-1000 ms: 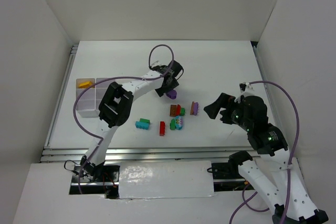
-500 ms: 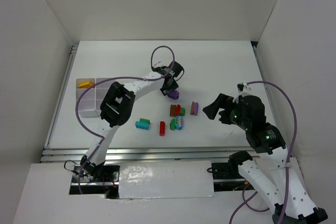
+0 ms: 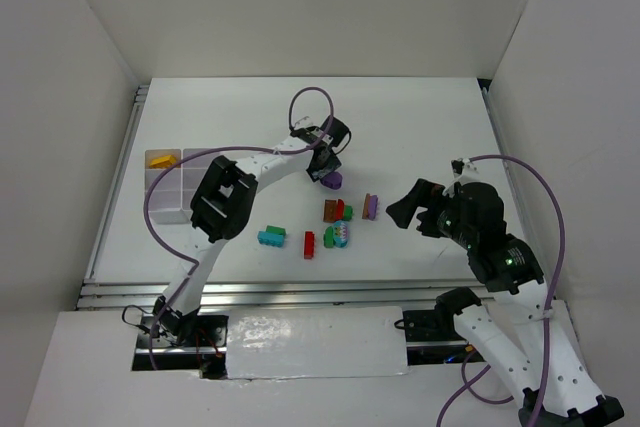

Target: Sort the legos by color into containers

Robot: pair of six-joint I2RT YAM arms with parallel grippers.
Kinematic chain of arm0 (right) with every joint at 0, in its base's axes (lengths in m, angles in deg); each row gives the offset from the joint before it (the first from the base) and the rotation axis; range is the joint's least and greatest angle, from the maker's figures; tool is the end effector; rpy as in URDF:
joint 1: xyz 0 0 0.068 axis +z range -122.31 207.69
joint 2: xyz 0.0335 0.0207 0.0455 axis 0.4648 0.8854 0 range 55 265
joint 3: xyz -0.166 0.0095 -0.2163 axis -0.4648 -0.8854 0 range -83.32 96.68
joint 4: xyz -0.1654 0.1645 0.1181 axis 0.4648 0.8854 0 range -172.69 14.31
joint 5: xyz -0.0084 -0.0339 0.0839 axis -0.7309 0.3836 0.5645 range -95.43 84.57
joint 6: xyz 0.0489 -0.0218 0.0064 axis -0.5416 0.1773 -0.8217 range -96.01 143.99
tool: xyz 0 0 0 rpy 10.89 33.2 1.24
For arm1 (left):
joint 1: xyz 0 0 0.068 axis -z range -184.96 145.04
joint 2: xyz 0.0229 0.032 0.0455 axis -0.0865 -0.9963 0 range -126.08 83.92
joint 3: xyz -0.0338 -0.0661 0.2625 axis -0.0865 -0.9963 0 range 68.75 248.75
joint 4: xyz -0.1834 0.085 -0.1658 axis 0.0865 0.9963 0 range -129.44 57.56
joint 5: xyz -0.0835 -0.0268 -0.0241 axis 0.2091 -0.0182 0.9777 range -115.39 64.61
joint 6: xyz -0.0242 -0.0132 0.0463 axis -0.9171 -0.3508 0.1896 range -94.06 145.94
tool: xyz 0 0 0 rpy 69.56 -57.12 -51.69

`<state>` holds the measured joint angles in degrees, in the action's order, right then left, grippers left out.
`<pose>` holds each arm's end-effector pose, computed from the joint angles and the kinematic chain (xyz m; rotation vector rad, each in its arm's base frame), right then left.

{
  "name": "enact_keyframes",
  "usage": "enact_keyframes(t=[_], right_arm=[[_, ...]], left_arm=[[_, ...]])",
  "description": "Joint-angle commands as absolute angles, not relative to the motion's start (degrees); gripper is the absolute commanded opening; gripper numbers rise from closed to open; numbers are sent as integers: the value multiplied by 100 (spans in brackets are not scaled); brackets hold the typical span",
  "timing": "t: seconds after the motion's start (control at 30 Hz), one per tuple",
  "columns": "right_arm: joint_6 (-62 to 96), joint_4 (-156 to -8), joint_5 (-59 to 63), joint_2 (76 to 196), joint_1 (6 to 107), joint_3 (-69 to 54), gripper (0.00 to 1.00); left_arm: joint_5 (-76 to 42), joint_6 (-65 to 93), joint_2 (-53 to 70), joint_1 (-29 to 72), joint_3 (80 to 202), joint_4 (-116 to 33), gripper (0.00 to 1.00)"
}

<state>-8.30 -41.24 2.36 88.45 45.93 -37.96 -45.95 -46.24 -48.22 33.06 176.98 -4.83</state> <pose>0.1144 0.0428 0.3144 0.1786 2.1458 0.6678 0.4028 -0.2991 0.1733 -0.8640 2.3730 -0.3212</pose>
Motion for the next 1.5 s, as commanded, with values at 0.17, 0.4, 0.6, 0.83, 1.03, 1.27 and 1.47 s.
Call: enact_keyframes(t=[0.17, 0.4, 0.6, 0.83, 1.03, 1.27, 1.47], right_arm=[[-765, -4393, 256, 8761, 4642, -3841, 100], [-747, -4410, 248, 8752, 4650, -3858, 100], [-747, -4410, 309, 8831, 4650, -3823, 100], [-738, -4393, 300, 8831, 4650, -3797, 99], [-747, -4410, 362, 8831, 4668, -3779, 99], [-738, -4472, 485, 8954, 4694, -3718, 99], [-677, -4410, 555, 9016, 4720, -3603, 99]], left_arm=[[-4956, -4219, -4353, 3327, 17414, -252, 28], [-5580, -3567, -4089, 3204, 17503, 11, 0], [-5940, -3251, -3035, 3178, 16702, -349, 0], [-6089, -3039, -1324, 3046, 15569, -596, 0], [-5976, -2882, 574, 2186, 14058, -1103, 0], [-5713, -2934, 1703, 437, 12993, -1465, 0], [-5589, -3171, 1958, -469, 12668, -1843, 0]])
